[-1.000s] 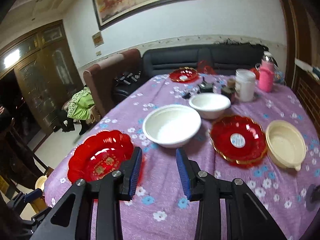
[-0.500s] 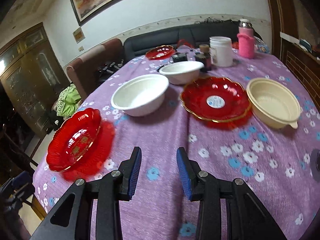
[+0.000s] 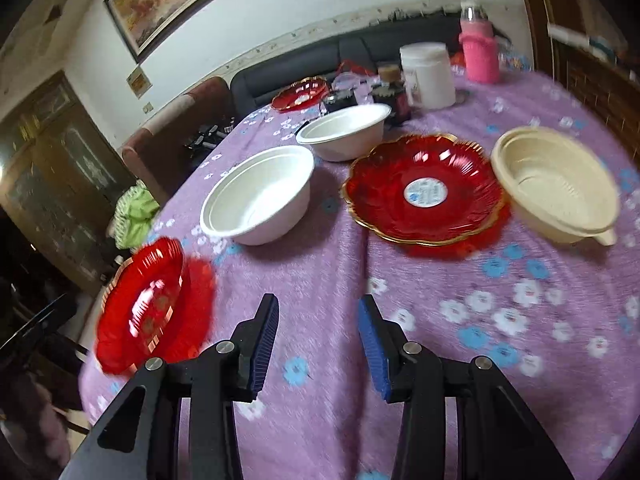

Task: Organize plates and bowls
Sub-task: 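Move both grippers toward the large white paper bowl, then close the right gripper on the white bowl rim while the left gripper grips it too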

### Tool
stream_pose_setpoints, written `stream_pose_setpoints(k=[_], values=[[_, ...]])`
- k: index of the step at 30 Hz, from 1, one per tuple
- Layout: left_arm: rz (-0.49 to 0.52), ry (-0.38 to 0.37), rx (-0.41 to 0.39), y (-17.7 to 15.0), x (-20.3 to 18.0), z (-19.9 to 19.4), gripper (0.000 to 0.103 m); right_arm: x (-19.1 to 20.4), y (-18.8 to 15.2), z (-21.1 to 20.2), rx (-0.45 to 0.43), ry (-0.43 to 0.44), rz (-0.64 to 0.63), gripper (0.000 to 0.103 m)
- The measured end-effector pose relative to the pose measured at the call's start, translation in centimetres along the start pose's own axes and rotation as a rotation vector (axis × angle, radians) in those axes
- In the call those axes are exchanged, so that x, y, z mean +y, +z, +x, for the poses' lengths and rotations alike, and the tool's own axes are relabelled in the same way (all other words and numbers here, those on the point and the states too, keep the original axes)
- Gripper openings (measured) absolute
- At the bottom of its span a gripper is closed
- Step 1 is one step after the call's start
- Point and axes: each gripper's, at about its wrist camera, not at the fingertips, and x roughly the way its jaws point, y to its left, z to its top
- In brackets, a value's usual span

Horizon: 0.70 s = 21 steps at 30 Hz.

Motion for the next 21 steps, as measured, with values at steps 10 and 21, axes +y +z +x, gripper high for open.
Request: stream_pose_setpoints(k=[10,21], values=[[-0.172,-0.056,0.204,8.3,0.4,12.5,0.086,0.8,4.2,8.3,0.039,0.113,0.218,0.045],[-0.098,0.012,0.290,10.7,-2.6,20.0,0.086,1.1,6.0,11.9,0.040,0.068,0.190,0.045]])
